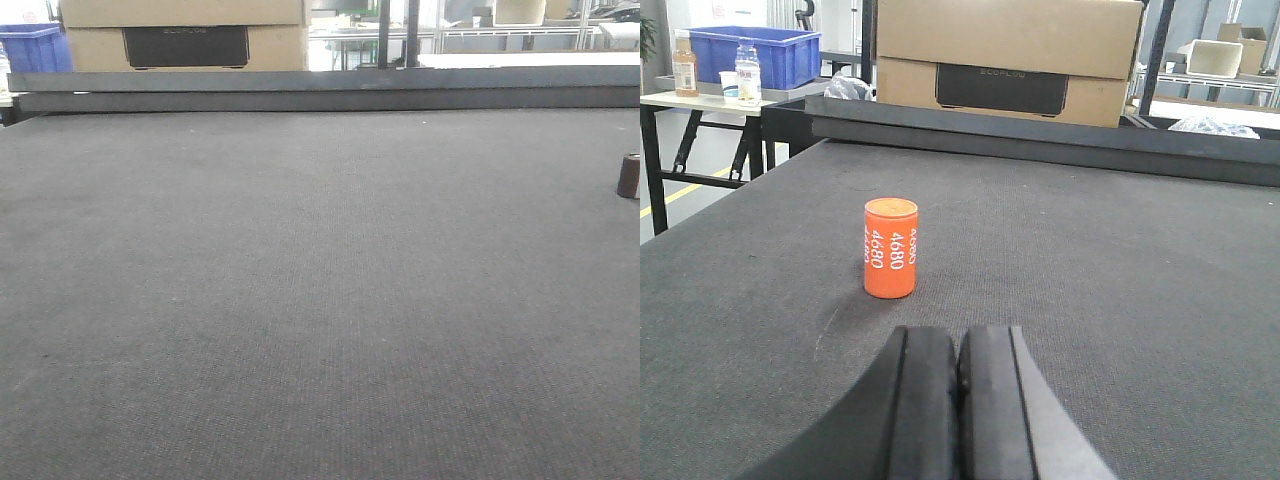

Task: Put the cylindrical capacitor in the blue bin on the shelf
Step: 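Lower both open grippers toward the orange and maroon capacitors on the table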

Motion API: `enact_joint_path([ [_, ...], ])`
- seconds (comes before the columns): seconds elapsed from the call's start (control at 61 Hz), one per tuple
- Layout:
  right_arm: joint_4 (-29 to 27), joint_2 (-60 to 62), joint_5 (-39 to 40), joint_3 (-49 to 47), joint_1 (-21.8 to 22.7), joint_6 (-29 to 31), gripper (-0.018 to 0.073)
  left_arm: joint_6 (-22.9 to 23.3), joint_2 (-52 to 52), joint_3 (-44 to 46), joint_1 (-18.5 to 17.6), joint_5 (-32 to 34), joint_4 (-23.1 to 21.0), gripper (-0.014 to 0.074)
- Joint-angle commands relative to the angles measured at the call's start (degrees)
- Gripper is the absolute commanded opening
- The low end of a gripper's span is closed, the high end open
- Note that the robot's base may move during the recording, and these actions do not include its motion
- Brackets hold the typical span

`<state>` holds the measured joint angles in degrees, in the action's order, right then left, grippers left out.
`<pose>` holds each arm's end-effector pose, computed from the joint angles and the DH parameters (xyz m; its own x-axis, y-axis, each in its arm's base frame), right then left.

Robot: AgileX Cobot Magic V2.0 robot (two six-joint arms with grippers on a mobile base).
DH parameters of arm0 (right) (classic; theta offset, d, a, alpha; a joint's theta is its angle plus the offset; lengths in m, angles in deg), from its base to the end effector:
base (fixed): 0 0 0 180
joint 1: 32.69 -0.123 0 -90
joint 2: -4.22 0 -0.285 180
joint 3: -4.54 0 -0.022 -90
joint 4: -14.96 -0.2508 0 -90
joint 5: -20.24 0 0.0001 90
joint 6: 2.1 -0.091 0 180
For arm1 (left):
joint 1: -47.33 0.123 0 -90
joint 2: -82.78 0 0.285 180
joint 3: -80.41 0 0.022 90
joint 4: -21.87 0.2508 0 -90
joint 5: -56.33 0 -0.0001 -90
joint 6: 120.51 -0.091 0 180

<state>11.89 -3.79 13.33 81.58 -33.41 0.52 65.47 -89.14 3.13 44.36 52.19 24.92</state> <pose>0.0567 0.0013 0.2031 -0.0342 0.0070 -0.9994 -0.0188 0.9998 0.0077 0.0570 -0.0026 0.2060 0.0063 -0.0517 -0.9986 0.0484 0.9975 -0.0513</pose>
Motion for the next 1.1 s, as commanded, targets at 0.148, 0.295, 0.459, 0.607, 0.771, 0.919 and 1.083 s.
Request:
enact_joint_path([
  [0.148, 0.55, 0.22, 1.39, 0.18, 0.00, 0.00, -0.0155, -0.17, -0.29, 0.06, -0.16, 0.93, -0.29, -0.0060],
  [0.295, 0.55, 0.22, 1.39, 0.18, 0.00, 0.00, -0.0155, -0.17, -0.29, 0.06, -0.16, 0.93, -0.29, -0.0060],
  [0.459, 0.55, 0.22, 1.39, 0.18, 0.00, 0.00, -0.0155, -0.17, -0.29, 0.06, -0.17, 1.10, -0.29, -0.0060],
  [0.607, 0.55, 0.22, 4.25, 0.18, 0.02, 0.00, -0.0155, -0.17, -0.29, 0.06, -0.17, 3.43, -0.29, -0.0060],
  [0.771, 0.55, 0.22, 7.22, 0.18, 0.02, 0.00, -0.0155, -0.17, -0.29, 0.06, -0.17, 7.12, -0.29, -0.0060],
  [0.919, -0.21, 0.22, 12.72, 0.18, 0.02, 0.00, -0.0155, -0.17, -0.29, 0.06, -0.17, 11.71, -0.29, -0.0060],
  [1.083, -0.61, 0.22, 6.91, -11.50, 0.02, 0.00, -0.0155, -0.17, -0.08, 11.87, -0.17, 3.25, 3.30, -0.0060],
])
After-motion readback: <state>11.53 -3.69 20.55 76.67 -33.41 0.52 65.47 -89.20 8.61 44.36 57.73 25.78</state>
